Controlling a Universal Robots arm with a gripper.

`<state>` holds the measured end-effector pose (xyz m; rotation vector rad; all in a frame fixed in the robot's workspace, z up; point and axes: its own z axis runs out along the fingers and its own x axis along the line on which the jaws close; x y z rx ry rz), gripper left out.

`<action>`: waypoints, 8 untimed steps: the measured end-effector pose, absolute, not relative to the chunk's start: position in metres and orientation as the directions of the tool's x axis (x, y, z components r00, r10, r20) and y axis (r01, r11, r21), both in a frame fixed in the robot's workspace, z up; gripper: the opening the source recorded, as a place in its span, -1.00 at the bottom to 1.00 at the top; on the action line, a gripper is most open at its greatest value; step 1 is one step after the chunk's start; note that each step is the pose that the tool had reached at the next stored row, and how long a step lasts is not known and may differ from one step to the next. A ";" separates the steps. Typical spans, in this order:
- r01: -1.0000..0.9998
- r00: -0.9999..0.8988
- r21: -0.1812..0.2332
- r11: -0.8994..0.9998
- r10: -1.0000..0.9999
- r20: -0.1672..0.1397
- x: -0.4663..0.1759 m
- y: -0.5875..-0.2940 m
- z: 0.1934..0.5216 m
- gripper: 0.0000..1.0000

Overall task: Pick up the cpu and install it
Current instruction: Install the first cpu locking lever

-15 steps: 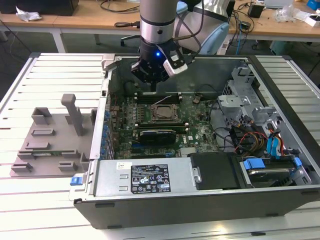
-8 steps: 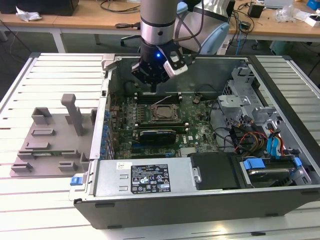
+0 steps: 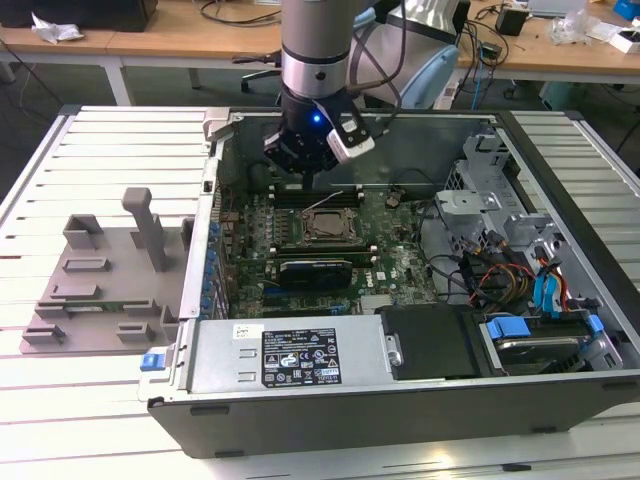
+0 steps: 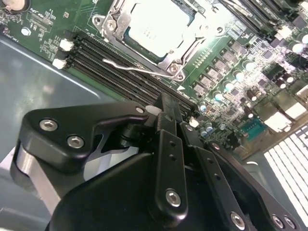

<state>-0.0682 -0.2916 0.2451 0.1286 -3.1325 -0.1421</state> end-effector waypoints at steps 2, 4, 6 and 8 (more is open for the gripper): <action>-0.082 -0.997 0.091 0.993 -0.082 0.000 -0.068 -0.292 0.241 -0.79; -0.082 -0.997 0.091 0.993 -0.082 0.000 -0.068 -0.292 0.239 -0.79; -0.082 -0.997 0.091 0.993 -0.082 0.000 -0.068 -0.292 0.236 -0.79; -0.082 -0.997 0.091 0.993 -0.082 0.000 -0.068 -0.292 0.234 -0.79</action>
